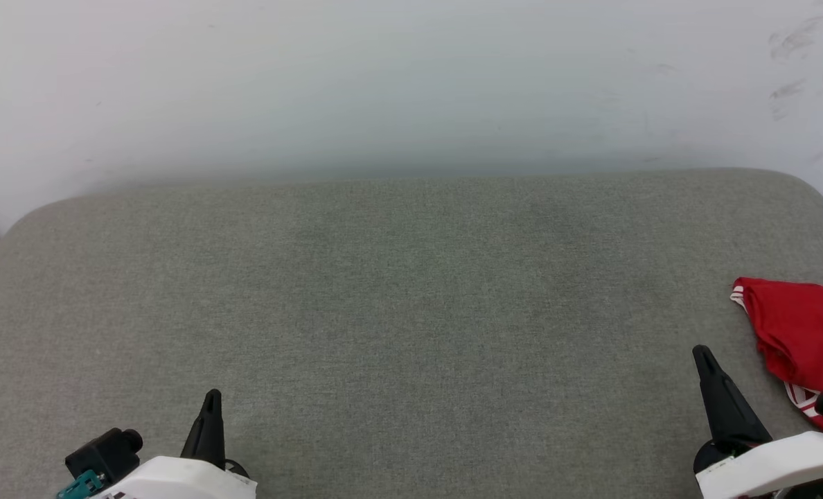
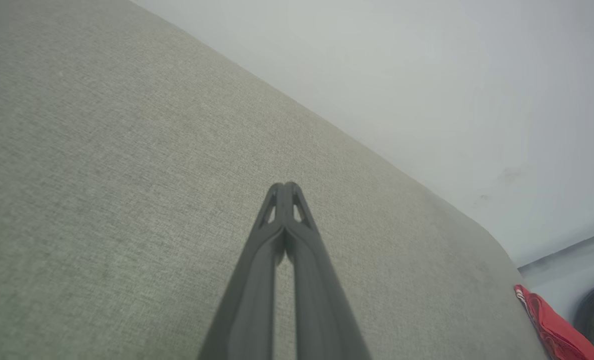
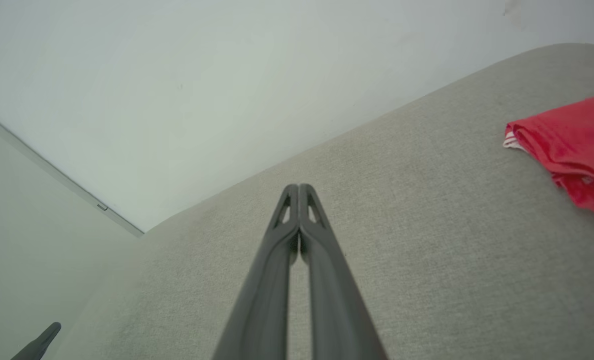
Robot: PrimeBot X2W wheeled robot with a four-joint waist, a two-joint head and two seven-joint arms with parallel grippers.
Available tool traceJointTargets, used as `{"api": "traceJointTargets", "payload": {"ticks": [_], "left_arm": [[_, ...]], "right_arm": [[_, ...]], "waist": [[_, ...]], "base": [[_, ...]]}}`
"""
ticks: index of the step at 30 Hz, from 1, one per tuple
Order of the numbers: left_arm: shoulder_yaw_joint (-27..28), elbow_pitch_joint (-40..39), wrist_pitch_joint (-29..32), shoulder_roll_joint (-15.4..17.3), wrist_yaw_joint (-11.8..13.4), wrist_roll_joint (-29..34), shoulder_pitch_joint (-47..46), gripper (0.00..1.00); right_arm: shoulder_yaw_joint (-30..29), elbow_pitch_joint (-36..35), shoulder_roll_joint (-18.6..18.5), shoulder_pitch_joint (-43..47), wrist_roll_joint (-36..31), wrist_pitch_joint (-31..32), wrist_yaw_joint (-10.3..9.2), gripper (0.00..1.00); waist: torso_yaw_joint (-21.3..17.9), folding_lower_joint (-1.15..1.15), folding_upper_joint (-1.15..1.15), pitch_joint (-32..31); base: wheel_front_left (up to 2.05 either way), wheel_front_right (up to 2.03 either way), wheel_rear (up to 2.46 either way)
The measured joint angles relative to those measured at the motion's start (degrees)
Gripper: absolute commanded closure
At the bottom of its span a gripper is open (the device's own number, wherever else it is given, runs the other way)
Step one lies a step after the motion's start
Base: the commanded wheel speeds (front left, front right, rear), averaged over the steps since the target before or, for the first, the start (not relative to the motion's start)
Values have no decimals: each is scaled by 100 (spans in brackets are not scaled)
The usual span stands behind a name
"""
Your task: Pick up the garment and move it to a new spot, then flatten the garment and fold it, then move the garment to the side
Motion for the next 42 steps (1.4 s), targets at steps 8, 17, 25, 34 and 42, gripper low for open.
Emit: {"api": "traceJointTargets", "payload": {"ticks": [8,17,25,34,42], "left_arm": [[141,25,178,-94,-111,-561,-108,100],[290,53,342,-160,-236,-1124,-200,100],[422,76,498,-242,-321,-1593,-248,100],[552,101,644,-301,-411,-2071,-331,100],[649,122,780,-349,-502,-2463,-412,100]], "right_arm": [[-16,190,0,-135,678,24,0,100],[-35,381,2,-276,1370,34,0,100],[-59,543,5,-381,1925,48,0,100],[-88,708,19,-498,2516,57,0,100],[-115,842,33,-568,2984,93,-1,100]], "waist": [[17,0,0,15],[35,0,0,31],[52,0,0,46],[71,0,0,62],[87,0,0,76]], "base": [[0,0,0],[0,0,0],[0,0,0],[0,0,0],[0,0,0]]}}
